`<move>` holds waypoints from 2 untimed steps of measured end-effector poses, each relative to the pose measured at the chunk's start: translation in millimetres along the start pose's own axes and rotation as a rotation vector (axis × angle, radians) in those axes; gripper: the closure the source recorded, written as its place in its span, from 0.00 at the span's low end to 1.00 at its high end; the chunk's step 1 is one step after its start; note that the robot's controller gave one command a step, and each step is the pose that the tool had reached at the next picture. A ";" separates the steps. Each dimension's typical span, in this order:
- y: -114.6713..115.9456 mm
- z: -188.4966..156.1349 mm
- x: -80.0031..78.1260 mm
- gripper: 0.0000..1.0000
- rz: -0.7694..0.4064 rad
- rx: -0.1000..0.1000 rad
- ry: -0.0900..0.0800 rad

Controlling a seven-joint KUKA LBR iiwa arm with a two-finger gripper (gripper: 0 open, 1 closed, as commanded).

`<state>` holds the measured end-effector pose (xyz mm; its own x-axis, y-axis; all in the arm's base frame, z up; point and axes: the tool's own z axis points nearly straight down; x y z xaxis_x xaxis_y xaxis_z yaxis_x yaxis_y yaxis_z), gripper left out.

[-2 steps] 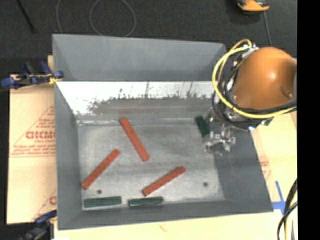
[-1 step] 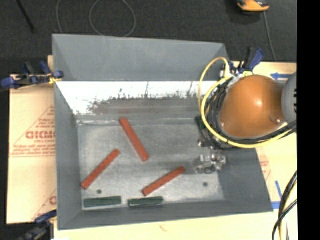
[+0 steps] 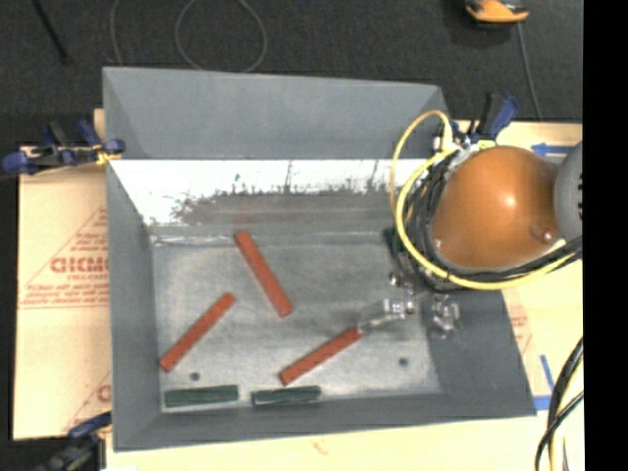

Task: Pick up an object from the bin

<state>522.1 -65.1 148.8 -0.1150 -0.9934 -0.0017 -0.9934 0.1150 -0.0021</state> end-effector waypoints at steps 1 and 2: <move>-22.7 78.1 -68.3 0.00 -0.134 -0.006 -0.003; -25.0 76.8 -93.7 0.00 -0.120 0.001 -0.002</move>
Offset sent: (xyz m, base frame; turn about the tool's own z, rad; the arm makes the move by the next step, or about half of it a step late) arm 0.0313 0.0621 -0.0757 -0.1287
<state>557.9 25.2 72.1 0.0046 -1.0000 -0.0036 -1.0000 -0.0046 -0.0037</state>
